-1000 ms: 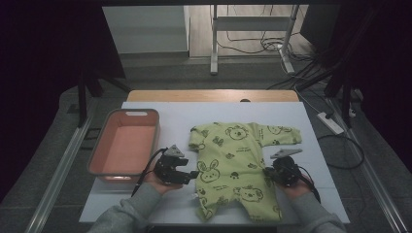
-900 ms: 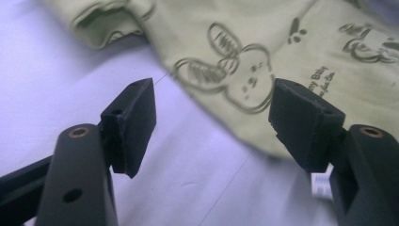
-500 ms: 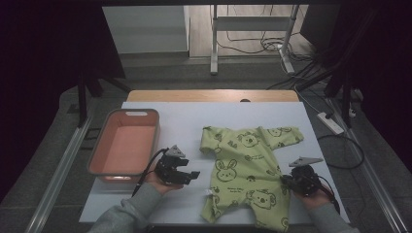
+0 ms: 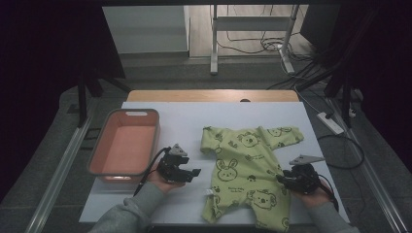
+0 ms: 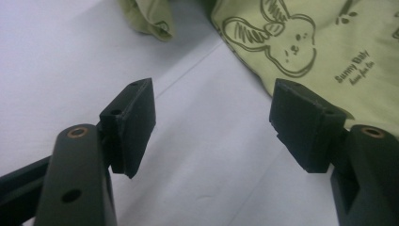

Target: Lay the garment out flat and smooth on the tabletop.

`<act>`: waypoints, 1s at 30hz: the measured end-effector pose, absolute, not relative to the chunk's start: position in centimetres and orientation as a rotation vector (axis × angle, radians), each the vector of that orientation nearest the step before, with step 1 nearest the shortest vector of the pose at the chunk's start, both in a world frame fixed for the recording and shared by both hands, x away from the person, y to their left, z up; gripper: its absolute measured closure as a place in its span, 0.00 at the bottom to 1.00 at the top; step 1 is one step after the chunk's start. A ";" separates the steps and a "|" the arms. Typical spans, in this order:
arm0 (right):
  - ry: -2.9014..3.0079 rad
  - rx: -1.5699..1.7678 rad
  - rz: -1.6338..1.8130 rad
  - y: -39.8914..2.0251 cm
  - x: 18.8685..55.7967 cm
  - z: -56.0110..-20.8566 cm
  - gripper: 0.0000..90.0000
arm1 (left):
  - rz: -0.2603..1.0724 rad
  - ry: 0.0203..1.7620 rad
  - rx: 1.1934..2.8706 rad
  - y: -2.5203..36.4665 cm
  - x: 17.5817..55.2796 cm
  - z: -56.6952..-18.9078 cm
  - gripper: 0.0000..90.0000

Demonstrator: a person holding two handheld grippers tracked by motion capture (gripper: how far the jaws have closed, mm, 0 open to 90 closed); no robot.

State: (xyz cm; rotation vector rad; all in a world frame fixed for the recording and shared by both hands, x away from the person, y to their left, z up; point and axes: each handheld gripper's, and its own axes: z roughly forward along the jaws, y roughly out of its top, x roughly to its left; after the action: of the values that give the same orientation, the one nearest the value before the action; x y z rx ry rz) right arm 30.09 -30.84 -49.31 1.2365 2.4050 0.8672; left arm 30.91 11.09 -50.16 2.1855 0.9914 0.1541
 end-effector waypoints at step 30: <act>2.368 1.044 1.135 -27.4 29.7 -48.0 0.53 | 0.195 1.124 2.167 7.7 37.7 -52.1 0.64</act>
State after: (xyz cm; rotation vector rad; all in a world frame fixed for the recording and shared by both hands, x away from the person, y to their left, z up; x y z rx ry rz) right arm 29.74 -27.45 -47.96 1.0437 2.3681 1.1347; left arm 37.70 7.66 -52.14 2.1665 1.1237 0.1949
